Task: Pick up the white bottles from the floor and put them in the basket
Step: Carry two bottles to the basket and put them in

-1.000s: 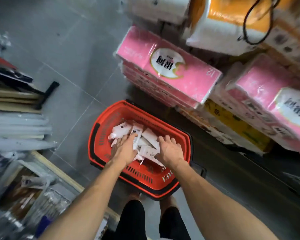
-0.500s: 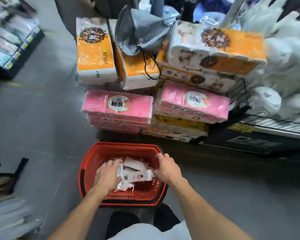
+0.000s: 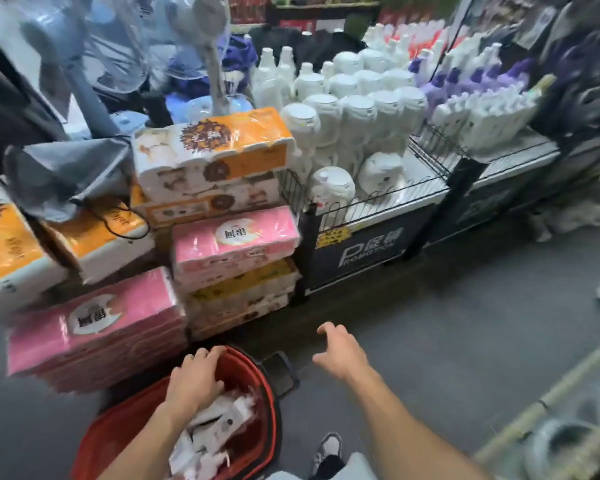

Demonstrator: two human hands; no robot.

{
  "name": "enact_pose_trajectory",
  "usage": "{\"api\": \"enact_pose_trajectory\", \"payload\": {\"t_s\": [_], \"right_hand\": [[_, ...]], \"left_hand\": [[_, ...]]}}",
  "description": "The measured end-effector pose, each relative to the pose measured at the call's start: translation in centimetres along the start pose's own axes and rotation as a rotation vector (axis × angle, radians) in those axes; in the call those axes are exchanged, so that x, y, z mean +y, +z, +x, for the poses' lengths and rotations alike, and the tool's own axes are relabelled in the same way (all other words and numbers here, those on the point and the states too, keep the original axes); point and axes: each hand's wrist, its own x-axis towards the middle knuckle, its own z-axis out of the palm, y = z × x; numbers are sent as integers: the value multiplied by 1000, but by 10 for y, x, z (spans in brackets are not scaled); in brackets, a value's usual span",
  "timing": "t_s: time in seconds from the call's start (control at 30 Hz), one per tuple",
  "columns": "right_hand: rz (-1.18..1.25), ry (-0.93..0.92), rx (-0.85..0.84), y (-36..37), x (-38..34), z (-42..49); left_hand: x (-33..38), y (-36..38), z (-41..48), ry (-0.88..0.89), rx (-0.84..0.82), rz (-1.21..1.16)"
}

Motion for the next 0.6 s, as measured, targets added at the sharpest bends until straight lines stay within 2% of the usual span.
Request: {"api": "enact_pose_trajectory", "payload": {"t_s": [0.3, 0.6], "right_hand": [[244, 320, 186, -78, 173, -17], [381, 508, 312, -116, 282, -43]], "left_hand": [[187, -30, 48, 358, -8, 80], [333, -36, 89, 597, -51, 256]]}}
